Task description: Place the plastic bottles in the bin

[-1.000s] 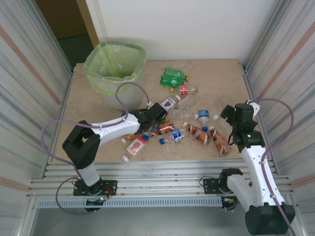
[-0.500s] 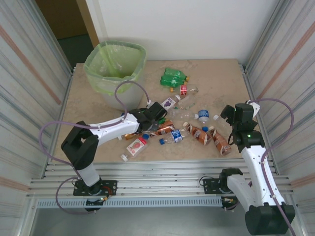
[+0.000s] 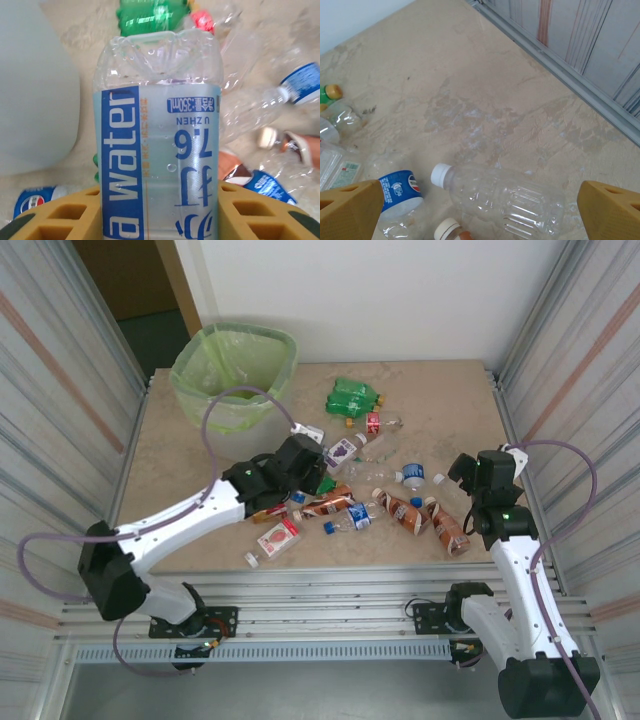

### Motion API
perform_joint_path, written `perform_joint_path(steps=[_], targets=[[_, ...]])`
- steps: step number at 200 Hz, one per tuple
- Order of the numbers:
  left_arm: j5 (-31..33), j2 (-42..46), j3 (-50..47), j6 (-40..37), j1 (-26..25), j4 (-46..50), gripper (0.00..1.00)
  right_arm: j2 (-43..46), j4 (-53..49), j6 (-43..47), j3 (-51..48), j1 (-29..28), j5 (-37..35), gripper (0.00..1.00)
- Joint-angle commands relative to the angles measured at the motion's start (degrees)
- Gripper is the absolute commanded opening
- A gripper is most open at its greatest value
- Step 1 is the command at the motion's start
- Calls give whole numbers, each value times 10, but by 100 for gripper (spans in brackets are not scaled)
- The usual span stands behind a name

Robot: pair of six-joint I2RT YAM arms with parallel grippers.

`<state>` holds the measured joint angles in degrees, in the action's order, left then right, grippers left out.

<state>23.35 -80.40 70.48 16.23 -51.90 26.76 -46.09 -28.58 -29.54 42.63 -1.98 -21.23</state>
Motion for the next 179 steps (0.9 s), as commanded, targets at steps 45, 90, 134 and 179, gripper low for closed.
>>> perform_joint_path(steps=[45, 90, 134, 179], targets=[[-6, 94, 38, -103, -2, -77, 33, 8, 0, -10, -3, -4, -5, 98], [16, 90, 105, -194, 35, -71, 34, 6, 0, -9, 0, -5, -2, 98], [-32, 36, 219, -244, 144, -14, 34, 6, -3, -9, 2, -5, 1, 98], [-105, -48, 326, -262, 262, 24, 33, 2, -4, -10, 5, -4, 4, 98]])
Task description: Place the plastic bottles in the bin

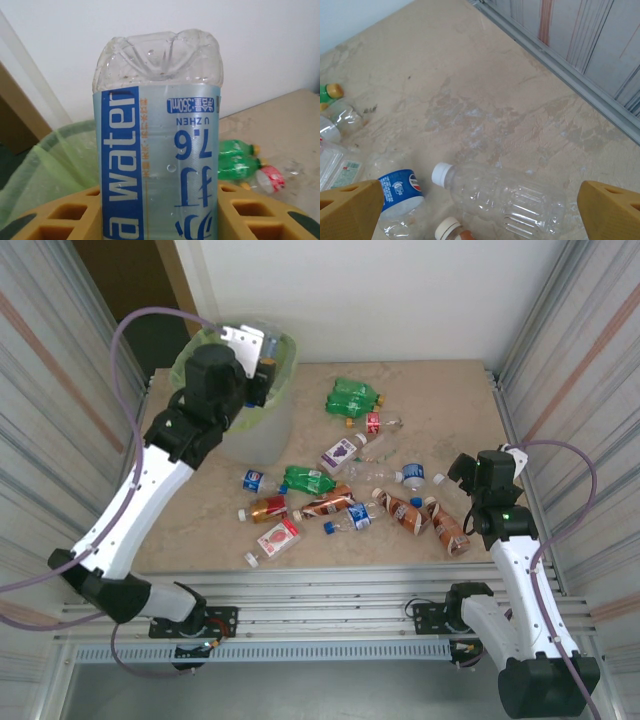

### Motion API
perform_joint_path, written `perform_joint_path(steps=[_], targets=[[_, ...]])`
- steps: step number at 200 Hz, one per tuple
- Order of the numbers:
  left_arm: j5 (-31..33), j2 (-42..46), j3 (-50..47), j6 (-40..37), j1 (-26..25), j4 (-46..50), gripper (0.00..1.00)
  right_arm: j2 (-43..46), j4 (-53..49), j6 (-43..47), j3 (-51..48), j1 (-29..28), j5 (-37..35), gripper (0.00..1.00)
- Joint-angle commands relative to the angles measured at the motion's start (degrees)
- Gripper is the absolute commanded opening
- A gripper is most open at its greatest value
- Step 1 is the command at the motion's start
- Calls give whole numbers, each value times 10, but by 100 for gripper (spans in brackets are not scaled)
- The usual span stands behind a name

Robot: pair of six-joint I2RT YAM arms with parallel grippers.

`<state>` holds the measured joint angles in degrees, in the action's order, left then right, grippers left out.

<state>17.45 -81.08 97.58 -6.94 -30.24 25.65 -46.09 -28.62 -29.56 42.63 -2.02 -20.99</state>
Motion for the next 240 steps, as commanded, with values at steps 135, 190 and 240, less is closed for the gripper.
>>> perform_joint_path(steps=[135, 190, 240], targets=[[-145, -321, 331, -32, 206, 229, 34, -19, -26, -13, 40, -4, 3, 98], [-152, -357, 336, -39, 214, 257, 34, -16, -33, -21, 40, -5, 1, 98], [-144, -385, 337, -37, 214, 267, 34, -17, -42, -25, 42, -4, 1, 98]])
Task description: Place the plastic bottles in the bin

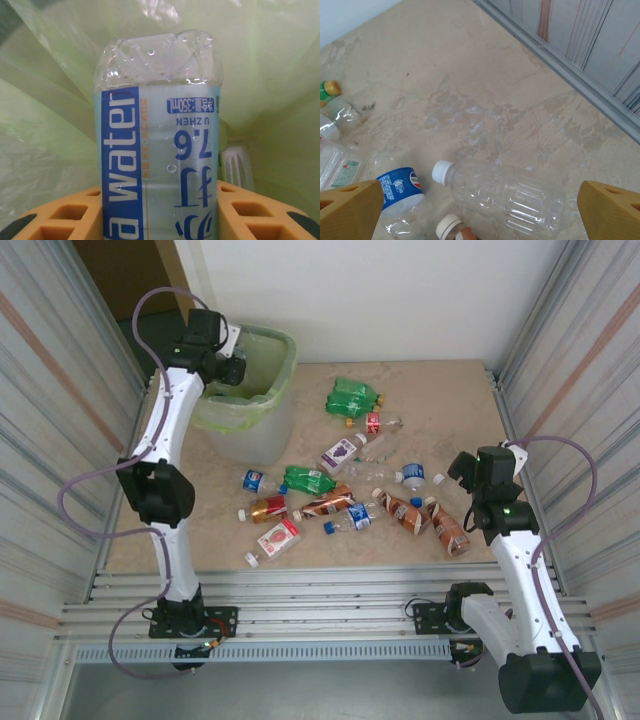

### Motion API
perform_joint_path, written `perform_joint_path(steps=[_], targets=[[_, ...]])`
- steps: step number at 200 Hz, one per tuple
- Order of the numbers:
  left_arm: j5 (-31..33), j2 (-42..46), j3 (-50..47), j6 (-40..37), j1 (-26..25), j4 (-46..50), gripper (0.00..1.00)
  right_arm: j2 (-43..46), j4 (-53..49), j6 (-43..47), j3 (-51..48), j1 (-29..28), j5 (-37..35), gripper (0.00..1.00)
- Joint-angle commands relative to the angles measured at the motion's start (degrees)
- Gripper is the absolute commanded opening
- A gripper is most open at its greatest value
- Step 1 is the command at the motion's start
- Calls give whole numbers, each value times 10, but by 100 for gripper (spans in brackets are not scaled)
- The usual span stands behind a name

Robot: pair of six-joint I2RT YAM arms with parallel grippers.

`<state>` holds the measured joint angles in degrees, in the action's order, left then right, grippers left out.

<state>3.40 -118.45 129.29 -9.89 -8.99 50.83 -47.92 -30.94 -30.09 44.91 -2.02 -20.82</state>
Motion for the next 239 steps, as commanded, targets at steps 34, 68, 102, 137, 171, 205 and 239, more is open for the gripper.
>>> perform_joint_path(steps=[34, 68, 102, 137, 171, 205, 239], targets=[[-2, -32, 26, -7, 2, 26, 41, 3, -23, -21, 19, -5, -3, 98], [-7, -39, 29, -3, 1, 34, 47, 3, -27, -27, 18, -5, -11, 98], [0, -42, 37, 1, 1, 40, 61, 2, -27, -31, 19, -5, -7, 98], [1, -36, 51, 8, 1, 45, 68, 0, -25, -30, 20, -4, -5, 98], [-4, -19, 61, 21, 1, 43, 68, 0, -23, -30, 19, -4, -5, 98], [-14, 23, 62, 36, 0, 36, 68, 0, -24, -30, 17, -5, -7, 98], [-26, 70, 47, 51, 0, 15, 68, 2, -22, -28, 16, -4, -7, 98]])
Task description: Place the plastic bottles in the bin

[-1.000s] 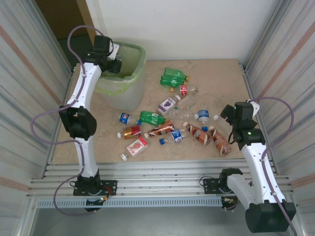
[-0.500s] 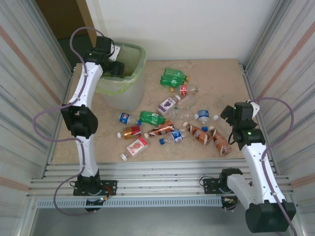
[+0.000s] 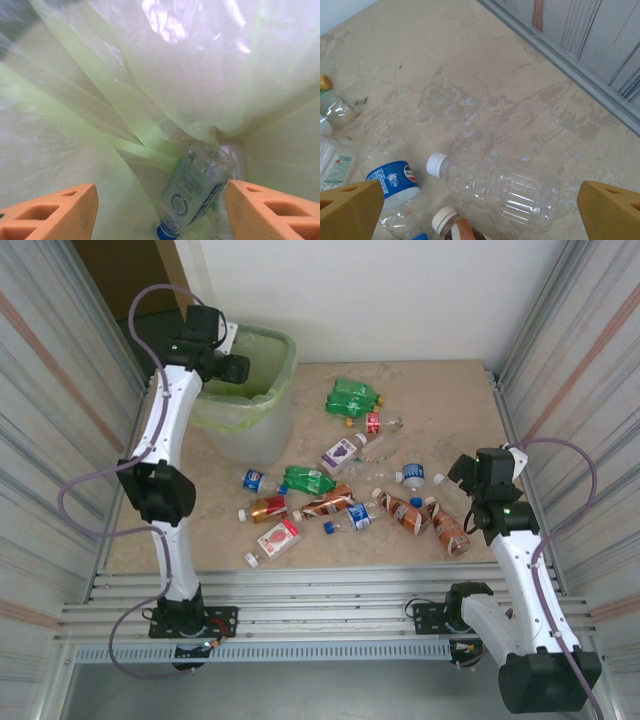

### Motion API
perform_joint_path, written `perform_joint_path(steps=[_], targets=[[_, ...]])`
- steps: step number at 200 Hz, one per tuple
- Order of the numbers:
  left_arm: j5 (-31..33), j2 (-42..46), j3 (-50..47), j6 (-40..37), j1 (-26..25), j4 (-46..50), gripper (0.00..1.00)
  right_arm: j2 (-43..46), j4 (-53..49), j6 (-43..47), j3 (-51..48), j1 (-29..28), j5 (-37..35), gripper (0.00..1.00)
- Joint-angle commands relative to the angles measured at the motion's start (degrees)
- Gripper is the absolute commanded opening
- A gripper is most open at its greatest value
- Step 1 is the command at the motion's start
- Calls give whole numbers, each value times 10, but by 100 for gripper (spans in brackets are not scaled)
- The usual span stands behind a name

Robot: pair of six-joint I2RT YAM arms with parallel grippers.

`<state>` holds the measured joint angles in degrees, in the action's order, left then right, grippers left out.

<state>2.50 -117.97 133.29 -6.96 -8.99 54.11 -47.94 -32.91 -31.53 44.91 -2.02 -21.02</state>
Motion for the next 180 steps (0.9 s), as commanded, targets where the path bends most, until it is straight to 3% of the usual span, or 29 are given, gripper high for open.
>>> perform_joint_path(steps=[1, 88, 135, 180], targets=[[-17, 67, 5, 22, 0, -19, 68, 3, -3, -13, 16, -4, -5, 98], [-52, 278, -198, 36, -26, -155, 80, 3, 8, -9, 7, -4, -6, 98], [-8, 424, -376, 29, -98, -198, 98, -5, 17, 2, 13, -4, 1, 98], [39, 550, -538, 36, -175, -204, 99, -6, 19, 9, 13, -3, 3, 98]])
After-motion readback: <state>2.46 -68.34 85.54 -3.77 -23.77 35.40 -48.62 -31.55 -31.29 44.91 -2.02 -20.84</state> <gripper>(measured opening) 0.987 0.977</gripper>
